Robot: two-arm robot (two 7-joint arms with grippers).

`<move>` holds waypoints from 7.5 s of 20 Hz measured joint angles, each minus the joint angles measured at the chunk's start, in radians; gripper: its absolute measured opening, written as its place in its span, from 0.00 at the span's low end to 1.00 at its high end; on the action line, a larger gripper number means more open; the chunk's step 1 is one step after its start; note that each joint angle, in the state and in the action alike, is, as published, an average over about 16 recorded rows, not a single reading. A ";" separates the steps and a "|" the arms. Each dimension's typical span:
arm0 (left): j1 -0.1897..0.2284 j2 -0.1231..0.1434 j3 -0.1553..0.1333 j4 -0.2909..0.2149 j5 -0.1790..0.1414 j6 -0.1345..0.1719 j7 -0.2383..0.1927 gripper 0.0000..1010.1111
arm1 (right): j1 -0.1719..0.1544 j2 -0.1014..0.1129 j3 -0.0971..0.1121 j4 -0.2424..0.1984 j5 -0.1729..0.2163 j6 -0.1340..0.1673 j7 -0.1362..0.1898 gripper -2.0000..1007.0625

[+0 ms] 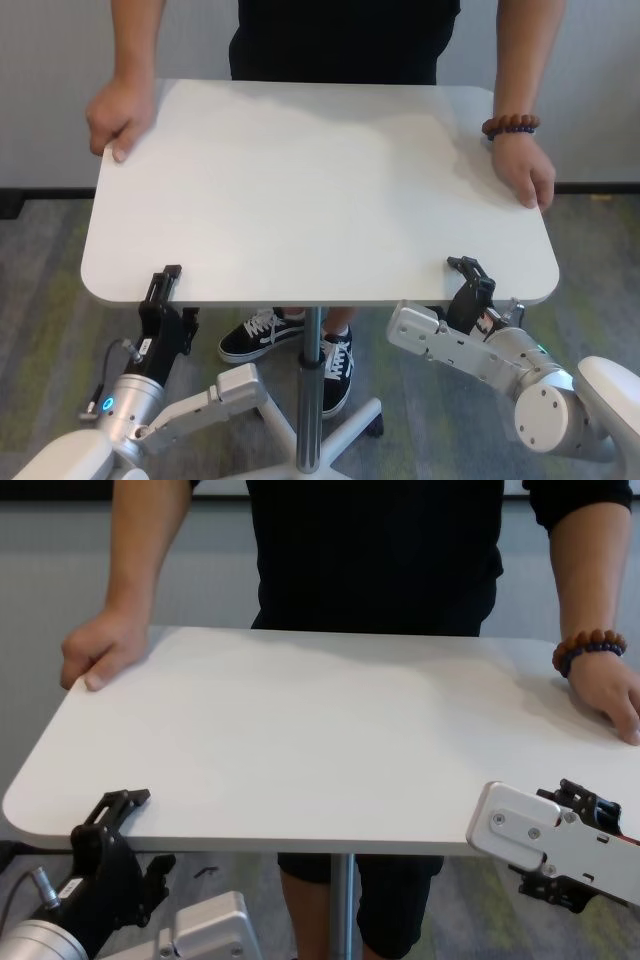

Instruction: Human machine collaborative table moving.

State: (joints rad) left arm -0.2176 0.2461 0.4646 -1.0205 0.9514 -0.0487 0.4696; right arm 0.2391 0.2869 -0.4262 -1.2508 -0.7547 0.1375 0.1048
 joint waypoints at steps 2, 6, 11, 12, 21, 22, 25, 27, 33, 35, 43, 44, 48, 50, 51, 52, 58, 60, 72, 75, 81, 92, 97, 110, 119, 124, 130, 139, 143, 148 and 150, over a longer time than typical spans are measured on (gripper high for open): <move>0.000 0.000 0.000 0.000 0.000 0.000 0.000 0.82 | 0.000 0.000 0.000 0.000 0.000 0.000 0.000 0.80; 0.000 0.000 0.000 0.000 0.000 0.000 0.000 0.91 | 0.000 0.000 0.000 0.000 0.000 0.000 0.000 0.90; -0.001 0.000 0.001 0.000 0.000 0.000 0.000 0.98 | 0.000 0.000 -0.001 0.000 -0.001 0.000 -0.001 0.97; -0.001 0.000 0.001 0.000 0.000 0.000 0.000 0.98 | 0.000 0.000 -0.001 0.000 -0.001 0.000 -0.001 0.98; -0.001 0.000 0.001 0.000 0.000 -0.001 0.000 0.99 | 0.001 0.000 -0.001 0.000 -0.002 -0.001 -0.002 1.00; -0.001 0.000 0.001 0.000 0.000 -0.001 0.000 0.99 | 0.001 0.000 -0.001 0.000 -0.002 -0.001 -0.002 1.00; -0.001 0.000 0.002 -0.001 0.000 -0.001 0.000 0.99 | 0.001 0.000 -0.001 -0.001 -0.002 -0.001 -0.002 1.00; -0.001 0.000 0.002 -0.001 0.000 -0.001 0.000 0.99 | 0.001 0.000 -0.001 -0.001 -0.002 -0.001 -0.002 1.00; 0.007 0.005 0.003 -0.016 0.004 0.002 0.001 0.99 | -0.003 0.003 -0.002 -0.010 -0.005 0.002 -0.003 1.00; 0.013 0.009 0.002 -0.027 0.006 0.005 0.001 0.99 | -0.007 0.006 -0.003 -0.018 -0.008 0.004 -0.002 1.00; 0.061 0.038 -0.005 -0.106 0.014 0.016 -0.001 0.99 | -0.041 0.024 -0.004 -0.074 -0.023 0.021 0.007 1.00; 0.070 0.043 -0.007 -0.119 0.014 0.018 -0.003 0.99 | -0.047 0.027 -0.004 -0.084 -0.026 0.024 0.009 1.00; 0.107 0.065 -0.018 -0.173 0.012 0.019 -0.013 0.99 | -0.075 0.040 -0.006 -0.127 -0.035 0.036 0.022 1.00; 0.126 0.077 -0.024 -0.199 0.011 0.019 -0.020 0.99 | -0.091 0.046 -0.006 -0.149 -0.039 0.043 0.030 1.00; 0.136 0.083 -0.028 -0.212 0.010 0.019 -0.024 0.99 | -0.099 0.049 -0.007 -0.161 -0.041 0.046 0.034 1.00; 0.145 0.088 -0.031 -0.225 0.009 0.018 -0.028 0.99 | -0.108 0.051 -0.007 -0.172 -0.043 0.050 0.038 1.00; 0.196 0.120 -0.054 -0.291 0.005 0.017 -0.054 0.99 | -0.160 0.064 -0.008 -0.244 -0.055 0.075 0.065 1.00; 0.210 0.129 -0.064 -0.310 0.003 0.017 -0.061 0.99 | -0.177 0.066 -0.007 -0.267 -0.059 0.084 0.072 1.00; 0.285 0.172 -0.128 -0.420 -0.009 0.023 -0.096 0.99 | -0.255 0.075 0.006 -0.385 -0.075 0.102 0.086 1.00; 0.306 0.179 -0.149 -0.462 -0.019 0.023 -0.103 0.99 | -0.269 0.079 0.012 -0.415 -0.077 0.092 0.077 1.00; 0.348 0.187 -0.192 -0.553 -0.039 0.022 -0.111 0.99 | -0.290 0.087 0.028 -0.470 -0.080 0.068 0.055 1.00; 0.384 0.169 -0.236 -0.641 -0.061 0.010 -0.131 0.99 | -0.295 0.084 0.053 -0.523 -0.076 0.034 0.023 1.00; 0.392 0.151 -0.251 -0.663 -0.120 -0.021 -0.178 0.99 | -0.296 0.083 0.067 -0.538 -0.044 -0.021 -0.006 1.00; 0.463 0.131 -0.332 -0.800 -0.384 -0.138 -0.326 0.99 | -0.314 0.092 0.110 -0.587 0.152 -0.279 -0.069 1.00; 0.510 0.129 -0.378 -0.873 -0.438 -0.170 -0.351 0.99 | -0.318 0.094 0.113 -0.621 0.205 -0.358 -0.070 1.00; 0.516 0.125 -0.384 -0.879 -0.428 -0.175 -0.353 0.99 | -0.321 0.097 0.107 -0.636 0.175 -0.337 -0.071 1.00; 0.511 0.120 -0.380 -0.871 -0.413 -0.174 -0.352 0.99 | -0.324 0.101 0.103 -0.645 0.141 -0.309 -0.072 1.00; 0.510 0.121 -0.379 -0.870 -0.414 -0.172 -0.355 0.99 | -0.324 0.102 0.102 -0.645 0.134 -0.300 -0.072 1.00; 0.511 0.122 -0.380 -0.872 -0.417 -0.172 -0.356 0.99 | -0.323 0.102 0.102 -0.644 0.139 -0.305 -0.071 1.00; 0.512 0.123 -0.380 -0.873 -0.420 -0.171 -0.357 0.99 | -0.323 0.102 0.102 -0.643 0.142 -0.308 -0.070 1.00; 0.512 0.123 -0.380 -0.874 -0.421 -0.171 -0.357 0.99 | -0.322 0.102 0.102 -0.643 0.143 -0.309 -0.070 1.00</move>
State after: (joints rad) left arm 0.2945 0.3694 0.0842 -1.8941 0.5309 -0.2199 0.1125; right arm -0.0833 0.3885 -0.3240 -1.8935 -0.6113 -0.1715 0.0347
